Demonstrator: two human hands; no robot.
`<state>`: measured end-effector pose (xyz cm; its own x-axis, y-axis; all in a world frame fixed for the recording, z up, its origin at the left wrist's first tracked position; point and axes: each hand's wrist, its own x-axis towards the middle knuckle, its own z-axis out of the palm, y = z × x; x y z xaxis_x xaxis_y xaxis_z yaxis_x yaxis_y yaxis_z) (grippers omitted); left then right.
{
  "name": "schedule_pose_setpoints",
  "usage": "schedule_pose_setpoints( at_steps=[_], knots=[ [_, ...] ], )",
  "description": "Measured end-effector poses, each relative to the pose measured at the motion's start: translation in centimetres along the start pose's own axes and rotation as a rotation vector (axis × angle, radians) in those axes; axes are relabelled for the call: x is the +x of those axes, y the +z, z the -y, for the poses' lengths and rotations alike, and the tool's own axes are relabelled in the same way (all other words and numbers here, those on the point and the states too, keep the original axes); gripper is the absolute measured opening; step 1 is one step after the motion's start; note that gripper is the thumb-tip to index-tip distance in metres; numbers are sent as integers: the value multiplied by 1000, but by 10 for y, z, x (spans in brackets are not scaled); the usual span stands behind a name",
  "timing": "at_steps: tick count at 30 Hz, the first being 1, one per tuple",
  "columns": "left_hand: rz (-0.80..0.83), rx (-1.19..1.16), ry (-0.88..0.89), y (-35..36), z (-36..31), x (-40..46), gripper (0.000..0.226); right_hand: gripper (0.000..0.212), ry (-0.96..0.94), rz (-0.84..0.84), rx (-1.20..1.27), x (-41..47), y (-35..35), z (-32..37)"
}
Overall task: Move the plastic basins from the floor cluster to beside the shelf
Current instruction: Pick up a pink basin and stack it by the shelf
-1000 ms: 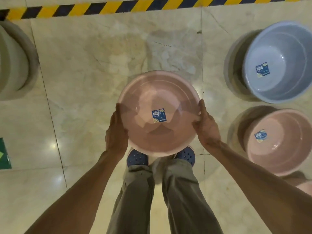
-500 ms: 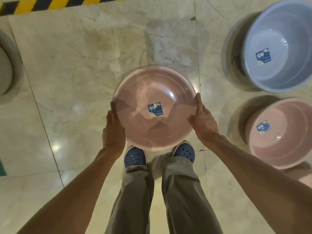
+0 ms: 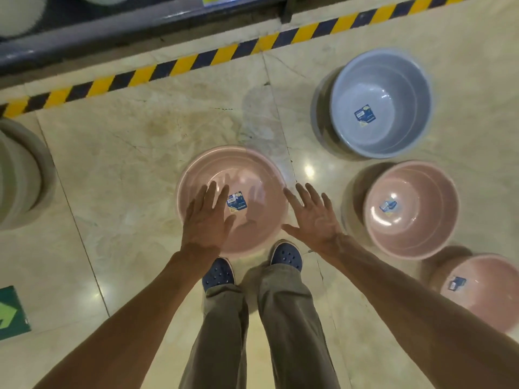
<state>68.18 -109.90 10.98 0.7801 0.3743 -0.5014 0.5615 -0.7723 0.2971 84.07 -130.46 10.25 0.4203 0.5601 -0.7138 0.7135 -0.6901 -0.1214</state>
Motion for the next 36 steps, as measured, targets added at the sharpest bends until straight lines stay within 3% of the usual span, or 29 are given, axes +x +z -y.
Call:
schedule_pose_setpoints(
  at_steps=[10,18,36],
  knots=[
    [157,125,231,-48,-100,-35,68,92,151,-26,63,-111,-23,-44],
    [121,231,530,-67,-196,-68,69,95,357,-146,257,-225,-6,-87],
    [282,362,853,57,-426,-164,71,97,690,-285,580,-439,143,-215]
  ],
)
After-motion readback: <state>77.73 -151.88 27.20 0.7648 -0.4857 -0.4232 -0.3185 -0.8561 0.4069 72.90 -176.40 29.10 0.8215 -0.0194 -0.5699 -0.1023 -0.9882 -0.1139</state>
